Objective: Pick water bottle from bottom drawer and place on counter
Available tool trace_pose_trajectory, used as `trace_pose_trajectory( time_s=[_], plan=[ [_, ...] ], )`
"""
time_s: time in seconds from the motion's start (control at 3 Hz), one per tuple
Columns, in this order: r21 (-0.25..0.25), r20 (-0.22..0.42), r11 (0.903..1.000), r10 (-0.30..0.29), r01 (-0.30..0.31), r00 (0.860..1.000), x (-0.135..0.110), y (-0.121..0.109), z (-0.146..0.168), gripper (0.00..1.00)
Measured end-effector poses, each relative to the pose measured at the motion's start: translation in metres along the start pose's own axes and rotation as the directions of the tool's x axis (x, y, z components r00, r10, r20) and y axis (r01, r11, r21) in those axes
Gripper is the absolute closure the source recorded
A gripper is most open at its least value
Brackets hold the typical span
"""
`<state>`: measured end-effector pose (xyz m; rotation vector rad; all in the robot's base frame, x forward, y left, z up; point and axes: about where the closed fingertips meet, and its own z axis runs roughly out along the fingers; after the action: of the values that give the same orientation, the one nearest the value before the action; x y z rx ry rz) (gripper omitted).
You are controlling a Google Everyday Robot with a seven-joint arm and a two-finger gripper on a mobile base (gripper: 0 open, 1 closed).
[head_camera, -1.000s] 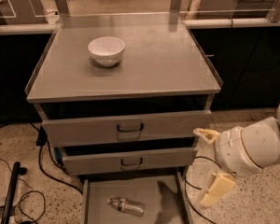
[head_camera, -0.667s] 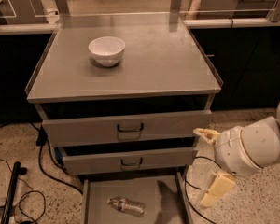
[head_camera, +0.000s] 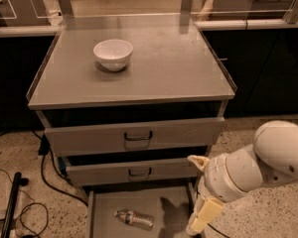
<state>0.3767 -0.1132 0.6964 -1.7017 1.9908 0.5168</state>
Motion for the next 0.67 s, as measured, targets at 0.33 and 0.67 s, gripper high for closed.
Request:
trace_pose_trajectory(
  time_s=[0.33,0.67],
  plan=[
    [-0.050,0.034,0.9975,0.052,-0.051,0.998,0.026,0.003,0.062,0.00],
    [-0.068,0.069,0.9933,0.097,-0.093,0.993,0.053,0.003,0.111,0.00]
  ],
)
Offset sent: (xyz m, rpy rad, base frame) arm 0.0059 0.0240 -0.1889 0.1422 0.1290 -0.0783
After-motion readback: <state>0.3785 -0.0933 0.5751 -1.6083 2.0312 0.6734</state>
